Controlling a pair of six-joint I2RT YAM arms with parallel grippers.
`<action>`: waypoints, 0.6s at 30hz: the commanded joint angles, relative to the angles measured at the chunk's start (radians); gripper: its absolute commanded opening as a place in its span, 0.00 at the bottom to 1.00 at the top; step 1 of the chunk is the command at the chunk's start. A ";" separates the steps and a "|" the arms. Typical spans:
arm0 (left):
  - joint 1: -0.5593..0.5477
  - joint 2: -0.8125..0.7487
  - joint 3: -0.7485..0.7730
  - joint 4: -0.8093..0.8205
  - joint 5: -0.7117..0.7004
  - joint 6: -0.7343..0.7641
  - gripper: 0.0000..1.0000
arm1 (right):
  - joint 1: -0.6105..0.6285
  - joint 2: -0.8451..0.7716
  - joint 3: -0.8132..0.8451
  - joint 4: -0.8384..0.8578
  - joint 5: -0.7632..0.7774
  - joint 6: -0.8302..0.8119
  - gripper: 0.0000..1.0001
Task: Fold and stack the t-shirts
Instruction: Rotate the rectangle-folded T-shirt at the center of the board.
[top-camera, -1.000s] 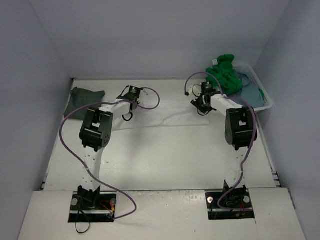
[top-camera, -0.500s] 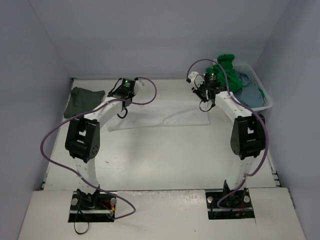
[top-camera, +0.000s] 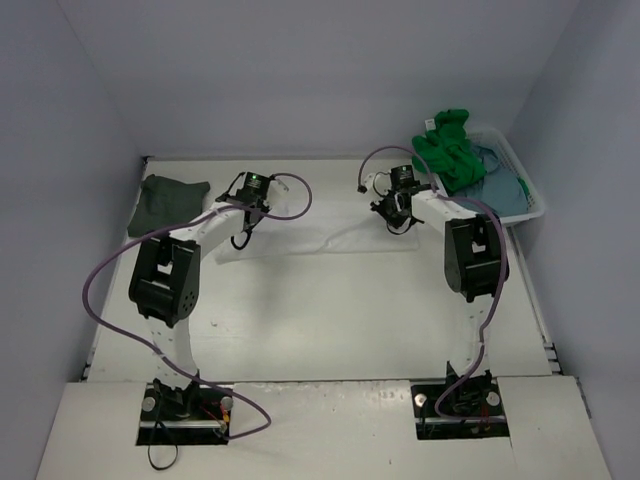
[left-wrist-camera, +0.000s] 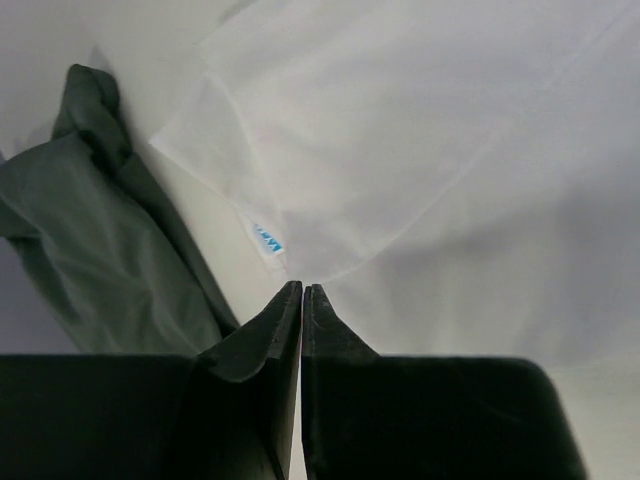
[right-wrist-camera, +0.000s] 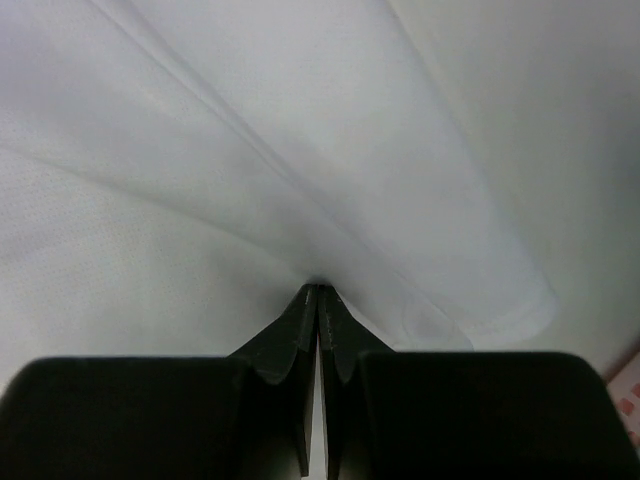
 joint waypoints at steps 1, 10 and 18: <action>0.009 0.008 0.038 -0.008 0.037 -0.046 0.00 | 0.002 -0.011 0.031 0.002 -0.025 0.007 0.01; 0.007 0.115 0.126 -0.042 0.061 -0.062 0.00 | 0.020 -0.015 -0.030 -0.033 -0.004 -0.023 0.02; 0.019 0.233 0.231 -0.021 0.000 -0.047 0.00 | 0.058 -0.079 -0.154 -0.151 0.029 -0.077 0.01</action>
